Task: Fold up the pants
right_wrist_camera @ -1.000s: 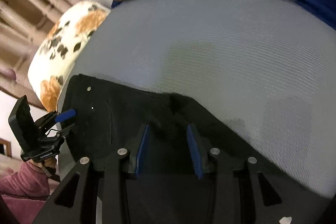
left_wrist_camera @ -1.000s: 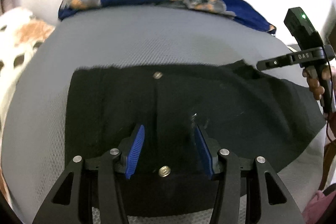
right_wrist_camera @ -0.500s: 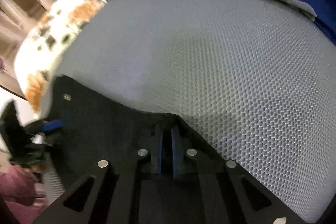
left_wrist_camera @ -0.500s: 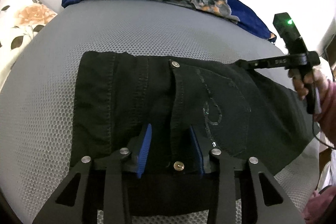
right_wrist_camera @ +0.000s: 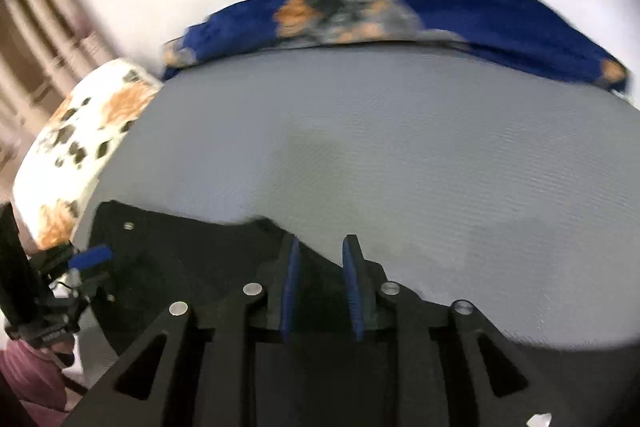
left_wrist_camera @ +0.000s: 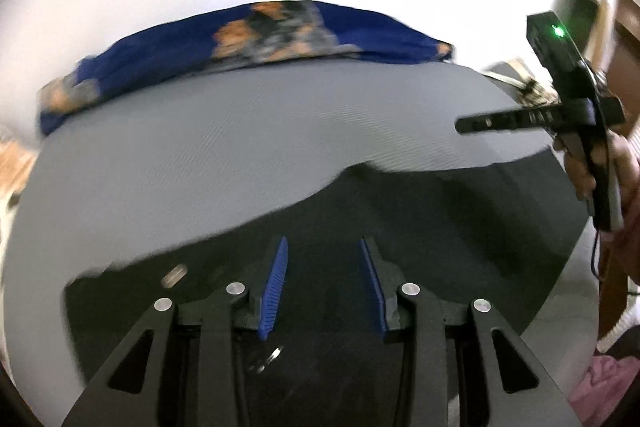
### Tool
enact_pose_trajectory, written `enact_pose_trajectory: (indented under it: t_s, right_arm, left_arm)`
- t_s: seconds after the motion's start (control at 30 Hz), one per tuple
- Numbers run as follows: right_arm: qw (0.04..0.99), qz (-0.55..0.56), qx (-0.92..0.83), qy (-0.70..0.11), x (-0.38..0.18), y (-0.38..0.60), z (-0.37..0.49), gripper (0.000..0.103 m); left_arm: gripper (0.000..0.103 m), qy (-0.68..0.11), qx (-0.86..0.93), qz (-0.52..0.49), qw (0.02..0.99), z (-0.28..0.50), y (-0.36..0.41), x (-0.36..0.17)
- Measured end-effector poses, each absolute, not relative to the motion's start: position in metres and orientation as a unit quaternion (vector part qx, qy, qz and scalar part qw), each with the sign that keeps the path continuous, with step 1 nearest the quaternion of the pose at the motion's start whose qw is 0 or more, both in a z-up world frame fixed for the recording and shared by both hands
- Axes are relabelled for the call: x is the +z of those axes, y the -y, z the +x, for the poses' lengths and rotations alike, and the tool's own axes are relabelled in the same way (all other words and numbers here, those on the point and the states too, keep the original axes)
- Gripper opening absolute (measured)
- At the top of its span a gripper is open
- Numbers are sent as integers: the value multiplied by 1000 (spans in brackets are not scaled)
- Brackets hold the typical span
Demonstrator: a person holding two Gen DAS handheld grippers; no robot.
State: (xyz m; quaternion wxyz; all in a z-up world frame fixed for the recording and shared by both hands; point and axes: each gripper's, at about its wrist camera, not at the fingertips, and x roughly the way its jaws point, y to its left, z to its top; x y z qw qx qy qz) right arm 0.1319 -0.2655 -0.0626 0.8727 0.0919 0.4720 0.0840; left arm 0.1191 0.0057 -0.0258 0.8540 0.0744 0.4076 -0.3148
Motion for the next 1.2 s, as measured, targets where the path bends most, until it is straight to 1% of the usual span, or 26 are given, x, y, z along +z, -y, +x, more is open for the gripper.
enact_pose_trajectory:
  t_s: [0.13, 0.27, 0.4, 0.47, 0.5, 0.53, 0.7, 0.77, 0.83, 0.9, 1.03, 1.1, 1.17, 1.2]
  right_arm:
    - [867, 104, 24, -487, -79, 312, 91, 22]
    - [854, 128, -3, -504, -93, 344, 72, 22]
    - [849, 142, -3, -509, -111, 352, 72, 22]
    - [851, 130, -21, -509, -118, 353, 76, 18]
    - [854, 123, -30, -504, -121, 355, 78, 14]
    - [861, 123, -33, -492, -122, 361, 79, 13]
    - [861, 152, -36, -485, -124, 382, 83, 13]
    - [859, 164, -23, -485, -122, 387, 81, 15]
    - [859, 183, -14, -479, -115, 397, 71, 25]
    - [858, 206, 3, -470, -110, 413, 56, 32]
    - [849, 265, -3, -457, -106, 482, 4, 33]
    - [834, 305, -16, -459, -111, 529, -25, 36]
    - [821, 331, -36, -464, -120, 564, -46, 36]
    - [816, 341, -50, -464, -124, 582, -58, 38]
  left_arm:
    - [38, -415, -359, 92, 831, 137, 49, -37]
    - [38, -425, -371, 108, 819, 150, 85, -52]
    - [38, -448, -369, 105, 808, 157, 98, -69]
    - [38, -457, -359, 113, 806, 162, 103, -79]
    - [38, -465, -355, 114, 803, 165, 105, -85]
    - [38, -468, -355, 108, 802, 168, 106, -89]
    - [38, -469, -342, 93, 809, 175, 112, -86]
    - [38, -474, -334, 84, 810, 178, 114, -85]
    - [38, -471, -325, 84, 815, 174, 116, -78]
    - [38, -460, -335, 85, 818, 163, 116, -68]
    - [38, -449, -354, 101, 814, 137, 115, -55]
    - [39, -456, -361, 96, 808, 127, 116, -53]
    - [39, -469, -368, 85, 799, 118, 122, -53]
    - [39, -472, -371, 81, 796, 114, 125, -53]
